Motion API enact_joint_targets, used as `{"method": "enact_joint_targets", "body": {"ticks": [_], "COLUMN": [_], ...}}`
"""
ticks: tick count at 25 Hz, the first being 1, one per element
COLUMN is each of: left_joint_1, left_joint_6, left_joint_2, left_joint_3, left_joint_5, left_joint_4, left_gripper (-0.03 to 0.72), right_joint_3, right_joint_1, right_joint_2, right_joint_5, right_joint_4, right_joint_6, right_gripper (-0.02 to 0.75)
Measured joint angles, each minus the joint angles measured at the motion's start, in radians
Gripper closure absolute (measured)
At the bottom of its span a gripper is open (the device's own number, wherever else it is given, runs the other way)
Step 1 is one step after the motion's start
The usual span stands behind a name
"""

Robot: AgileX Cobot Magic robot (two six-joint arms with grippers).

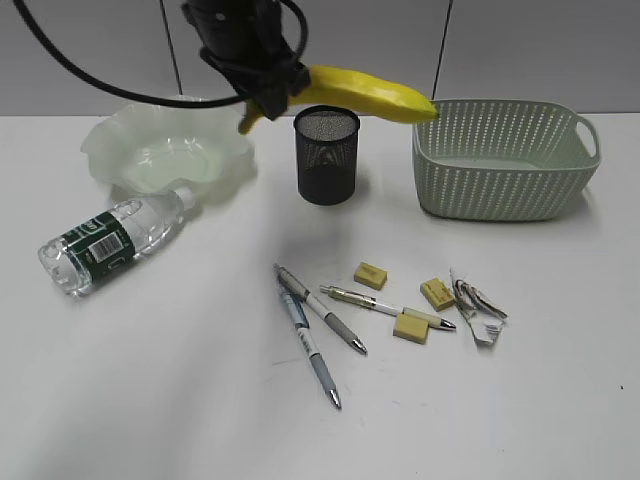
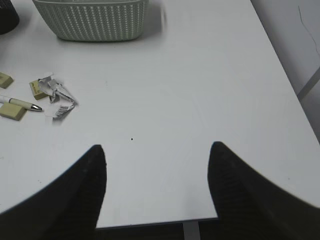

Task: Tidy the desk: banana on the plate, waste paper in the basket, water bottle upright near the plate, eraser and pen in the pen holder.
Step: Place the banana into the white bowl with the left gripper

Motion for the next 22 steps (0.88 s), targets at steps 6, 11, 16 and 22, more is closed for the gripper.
{"method": "enact_joint_targets", "body": {"ticks": [6, 11, 16, 22], "left_joint_1": [0.165, 0.294, 0.357, 0.398], "left_joint_6": [-0.079, -0.097, -0.098, -0.100], "left_joint_2": [-0.022, 0.030, 0.101, 0.212], "left_joint_3": [0.000, 0.000, 0.000, 0.000], "left_joint_5": [0.022, -0.019, -0.055, -0.104], "left_joint_4": [0.103, 0.113, 0.092, 0.087], "left_gripper": [0.384, 0.384, 0.384, 0.384], "right_joint_3": [0.000, 0.000, 0.000, 0.000], "right_joint_1": [0.000, 0.000, 0.000, 0.000], "right_joint_2": [0.000, 0.000, 0.000, 0.000], "right_joint_5": [0.000, 0.000, 0.000, 0.000], "right_joint_4": [0.000, 0.000, 0.000, 0.001], "right_joint_6": [0.000, 0.000, 0.000, 0.000], "right_gripper": [0.231, 0.231, 0.231, 0.231]}}
